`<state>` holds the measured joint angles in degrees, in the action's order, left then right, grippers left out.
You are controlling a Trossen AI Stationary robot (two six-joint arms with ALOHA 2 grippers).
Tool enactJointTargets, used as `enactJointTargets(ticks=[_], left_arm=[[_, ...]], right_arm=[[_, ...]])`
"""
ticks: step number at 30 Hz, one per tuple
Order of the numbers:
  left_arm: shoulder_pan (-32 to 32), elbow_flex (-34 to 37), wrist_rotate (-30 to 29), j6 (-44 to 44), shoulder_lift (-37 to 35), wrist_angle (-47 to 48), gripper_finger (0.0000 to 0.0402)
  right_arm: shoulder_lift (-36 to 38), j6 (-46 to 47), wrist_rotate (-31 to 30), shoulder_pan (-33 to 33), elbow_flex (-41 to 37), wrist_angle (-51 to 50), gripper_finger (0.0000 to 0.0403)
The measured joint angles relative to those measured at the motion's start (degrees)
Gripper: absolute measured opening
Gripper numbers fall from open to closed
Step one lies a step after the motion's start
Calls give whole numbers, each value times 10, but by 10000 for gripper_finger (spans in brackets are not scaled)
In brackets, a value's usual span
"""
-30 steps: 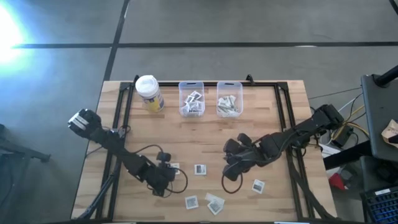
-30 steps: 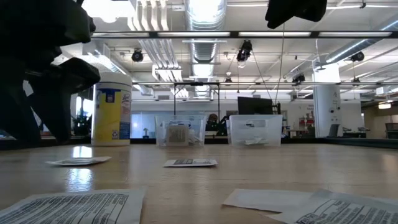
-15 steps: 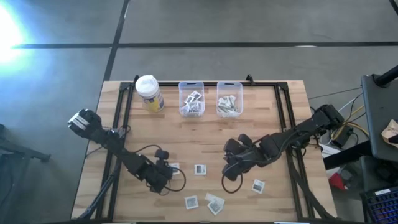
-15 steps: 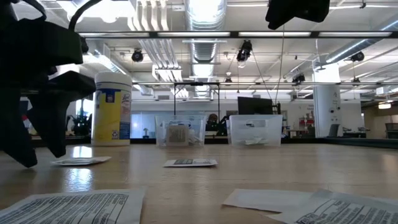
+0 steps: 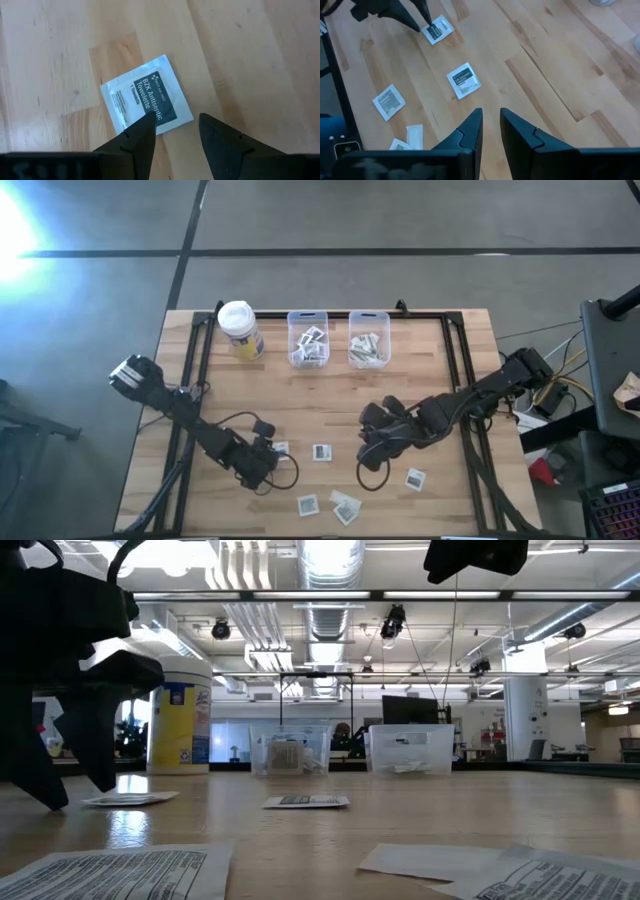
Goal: Pick & Place First Aid Supplies
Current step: Put the towelette pack into the left transparent bin
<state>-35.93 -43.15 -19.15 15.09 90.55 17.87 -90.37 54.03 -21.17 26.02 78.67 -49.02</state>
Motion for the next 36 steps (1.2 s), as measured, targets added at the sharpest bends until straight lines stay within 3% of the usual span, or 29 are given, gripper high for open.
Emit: enactJointTargets(ticks=[16,36], left_arm=[[32,38,18,-7,-2,-49,156],[65,106,11,45,-1,-152,8]], right_arm=[[0,0,0,0,0,5,59],[0,0,1,0,0,31,60]])
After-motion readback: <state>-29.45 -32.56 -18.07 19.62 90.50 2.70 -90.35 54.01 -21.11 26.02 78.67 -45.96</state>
